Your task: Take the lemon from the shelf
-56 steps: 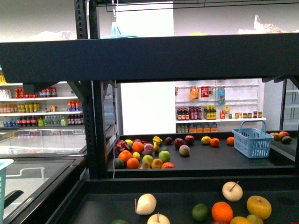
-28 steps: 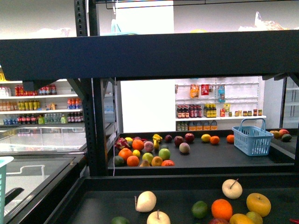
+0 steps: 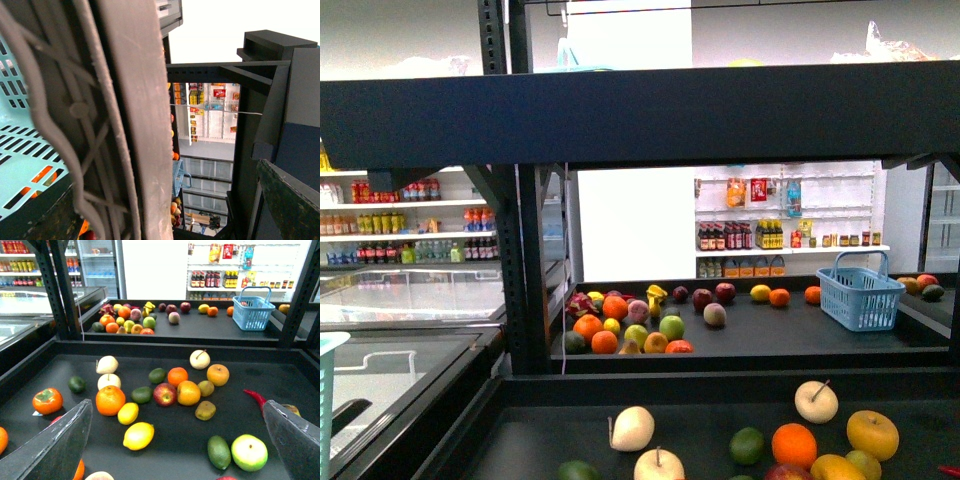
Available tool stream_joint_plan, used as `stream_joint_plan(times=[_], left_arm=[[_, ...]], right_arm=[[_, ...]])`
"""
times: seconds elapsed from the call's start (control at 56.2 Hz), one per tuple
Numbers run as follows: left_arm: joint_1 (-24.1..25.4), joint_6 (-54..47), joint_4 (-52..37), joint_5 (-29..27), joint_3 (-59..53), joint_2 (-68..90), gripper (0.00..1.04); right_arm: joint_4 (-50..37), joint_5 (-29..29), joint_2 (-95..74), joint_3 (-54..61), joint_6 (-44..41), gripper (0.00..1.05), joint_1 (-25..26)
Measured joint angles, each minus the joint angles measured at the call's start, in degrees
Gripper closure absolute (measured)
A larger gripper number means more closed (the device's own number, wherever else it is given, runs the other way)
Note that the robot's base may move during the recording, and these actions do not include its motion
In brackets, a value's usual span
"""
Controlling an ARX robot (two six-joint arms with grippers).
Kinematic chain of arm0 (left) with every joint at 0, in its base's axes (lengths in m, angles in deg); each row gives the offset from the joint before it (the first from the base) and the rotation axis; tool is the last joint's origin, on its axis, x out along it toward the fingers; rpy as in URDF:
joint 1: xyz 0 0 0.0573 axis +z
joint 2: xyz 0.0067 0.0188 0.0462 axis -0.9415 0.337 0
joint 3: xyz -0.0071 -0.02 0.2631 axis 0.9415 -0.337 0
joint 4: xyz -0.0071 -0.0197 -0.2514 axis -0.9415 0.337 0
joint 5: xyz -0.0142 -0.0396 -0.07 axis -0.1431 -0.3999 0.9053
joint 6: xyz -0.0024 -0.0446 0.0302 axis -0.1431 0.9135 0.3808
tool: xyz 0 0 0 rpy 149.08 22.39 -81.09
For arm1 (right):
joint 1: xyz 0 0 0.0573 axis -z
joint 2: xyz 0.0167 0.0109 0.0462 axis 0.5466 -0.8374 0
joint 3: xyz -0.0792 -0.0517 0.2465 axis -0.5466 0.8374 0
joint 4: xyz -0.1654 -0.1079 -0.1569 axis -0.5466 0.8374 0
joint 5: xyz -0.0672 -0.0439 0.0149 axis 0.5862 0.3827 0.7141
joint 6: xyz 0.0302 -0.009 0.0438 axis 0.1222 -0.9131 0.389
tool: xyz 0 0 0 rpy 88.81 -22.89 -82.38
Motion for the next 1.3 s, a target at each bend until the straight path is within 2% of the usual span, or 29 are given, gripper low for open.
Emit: stream_joint_plan(times=[0.142,0.552,0.64,1.032,1.299], left_arm=[[0.0,-0.2,0.5,-0.6,0.4,0.1,0.09],[1.1,-2.6,4.2,-2.7,0.7,0.1,0.76],[1.2,-3.2,5.7,-2.8,0.7,-0.2,0.86],[-0.7,-18.3,14.5,-1.3,-0.2,-9.3,0.88],[-11.3,-22.6,16.8,1.4,-0.6,-17.7,0.89]], right_arm=[[0.0,0.0,0.0,0.0,0.0,0.02,0.0],[0.0,0.0,0.0,0.0,0.0,0.02,0.0],[0.0,0.0,0.0,0.0,0.0,0.02,0.0],[0.0,0.0,0.0,0.0,0.0,0.02,0.0],[0.0,0.0,0.0,0.0,0.0,0.02,0.0]])
